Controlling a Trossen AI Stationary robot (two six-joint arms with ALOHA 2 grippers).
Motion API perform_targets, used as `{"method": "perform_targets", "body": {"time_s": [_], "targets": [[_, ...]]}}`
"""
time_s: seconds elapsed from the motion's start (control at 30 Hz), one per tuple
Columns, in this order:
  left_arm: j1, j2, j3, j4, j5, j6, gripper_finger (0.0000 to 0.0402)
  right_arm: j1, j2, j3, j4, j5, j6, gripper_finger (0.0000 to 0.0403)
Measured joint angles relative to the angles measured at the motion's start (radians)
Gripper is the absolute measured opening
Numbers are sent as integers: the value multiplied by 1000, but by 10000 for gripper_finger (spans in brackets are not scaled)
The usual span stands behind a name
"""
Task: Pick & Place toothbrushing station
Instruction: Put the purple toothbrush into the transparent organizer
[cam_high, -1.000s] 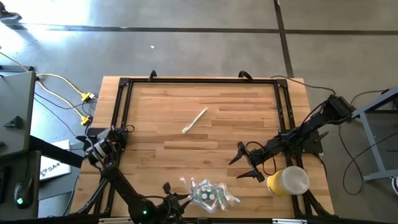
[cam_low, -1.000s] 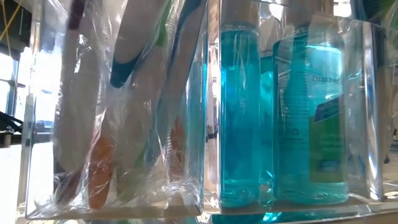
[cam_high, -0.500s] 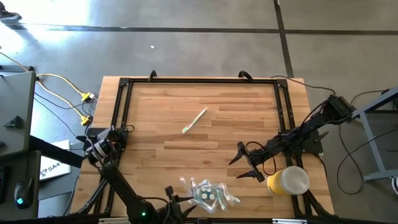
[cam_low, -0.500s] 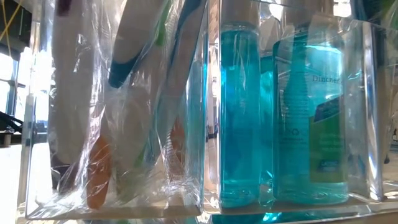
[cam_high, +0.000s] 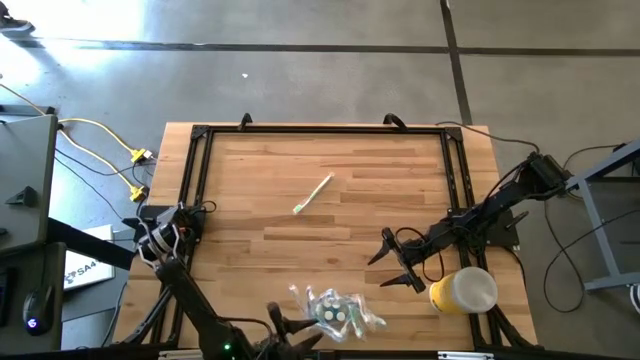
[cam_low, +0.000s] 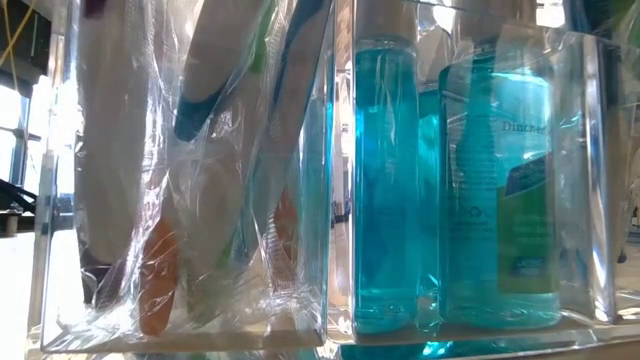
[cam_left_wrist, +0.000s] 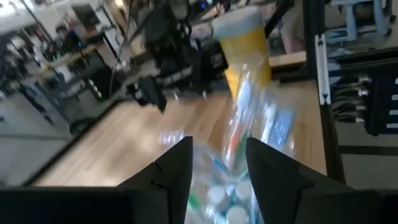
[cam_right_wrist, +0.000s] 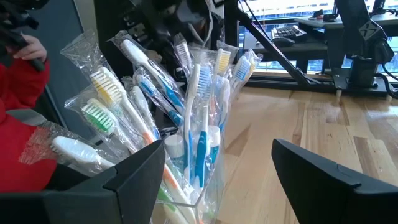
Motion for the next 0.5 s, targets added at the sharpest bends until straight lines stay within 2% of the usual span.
{"method": "perform_targets", "body": {"time_s": [0.1, 0.2, 0.33, 0.5], "targets": [[13, 0, 1, 121, 25, 162, 144, 0, 0, 0, 0, 0, 0, 288], [46, 0, 1, 198, 163, 266, 144, 0, 0, 0, 0, 0, -12, 288], [96, 0, 1, 227, 307, 290, 144, 0, 0, 0, -1, 0, -15, 288], [112, 0, 1, 228, 360, 311, 145, 0, 0, 0, -26, 0, -15, 288]]}}
